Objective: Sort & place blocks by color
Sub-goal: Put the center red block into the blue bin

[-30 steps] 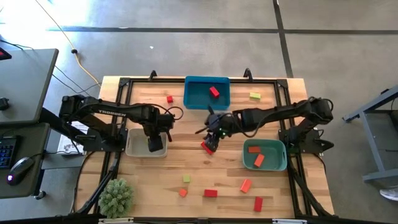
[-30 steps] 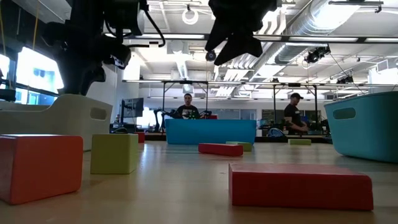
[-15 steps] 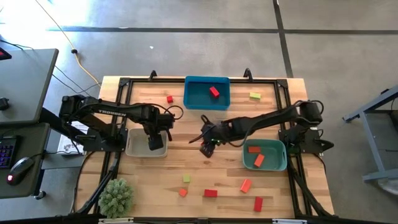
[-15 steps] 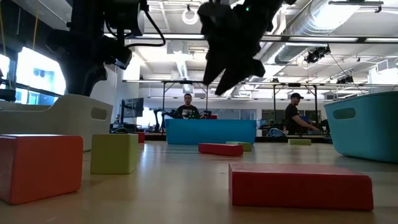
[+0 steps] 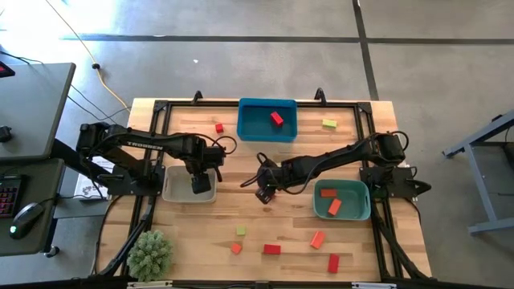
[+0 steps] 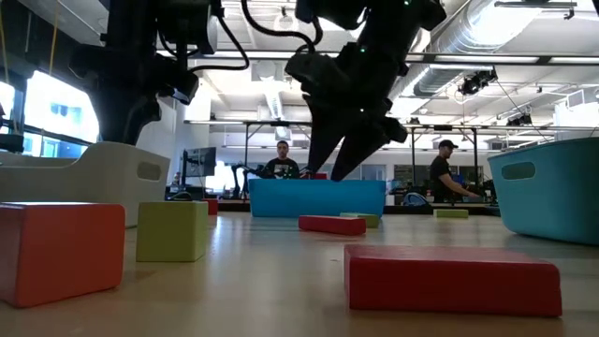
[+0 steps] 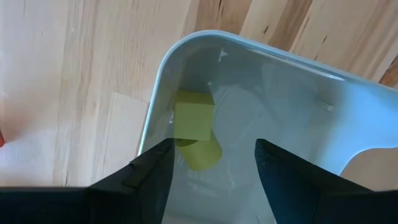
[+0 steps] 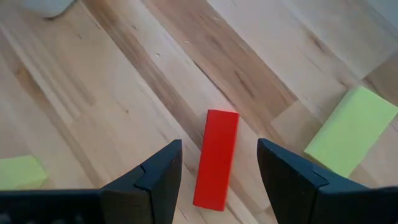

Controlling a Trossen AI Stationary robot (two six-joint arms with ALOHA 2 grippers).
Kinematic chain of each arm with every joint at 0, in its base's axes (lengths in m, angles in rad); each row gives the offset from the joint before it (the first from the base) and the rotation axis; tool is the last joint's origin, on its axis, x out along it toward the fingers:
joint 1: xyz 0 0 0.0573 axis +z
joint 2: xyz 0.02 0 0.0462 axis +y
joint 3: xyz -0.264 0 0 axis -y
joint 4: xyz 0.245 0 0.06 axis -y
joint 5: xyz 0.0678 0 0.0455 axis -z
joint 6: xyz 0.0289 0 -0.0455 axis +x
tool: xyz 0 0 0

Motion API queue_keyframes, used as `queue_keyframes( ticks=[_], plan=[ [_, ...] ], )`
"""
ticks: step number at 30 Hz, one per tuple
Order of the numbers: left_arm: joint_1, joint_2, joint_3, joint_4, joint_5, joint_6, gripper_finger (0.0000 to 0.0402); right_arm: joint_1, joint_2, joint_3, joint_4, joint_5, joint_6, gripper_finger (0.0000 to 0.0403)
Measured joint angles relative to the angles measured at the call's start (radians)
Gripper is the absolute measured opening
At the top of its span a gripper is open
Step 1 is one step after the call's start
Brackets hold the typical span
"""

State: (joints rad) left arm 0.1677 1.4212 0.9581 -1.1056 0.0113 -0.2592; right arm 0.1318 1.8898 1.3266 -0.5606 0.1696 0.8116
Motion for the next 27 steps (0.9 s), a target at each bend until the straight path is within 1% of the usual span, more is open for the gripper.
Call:
queue_keyframes(
  ticks=[12,21,27],
  plan=[
    [0.0,0.0,0.0,0.004,0.0,0.0,0.0214,0.0,0.054,0.0,0.005,-0.022,-0.001,0.0195],
    [0.0,0.0,0.0,0.007,0.0,0.0,0.0214,0.0,0.055,0.0,0.005,-0.023,-0.026,0.0195],
    [0.0,0.0,0.0,0.011,0.0,0.0,0.0214,0.0,0.083,0.0,0.021,-0.026,-0.026,0.0195]
  ],
)
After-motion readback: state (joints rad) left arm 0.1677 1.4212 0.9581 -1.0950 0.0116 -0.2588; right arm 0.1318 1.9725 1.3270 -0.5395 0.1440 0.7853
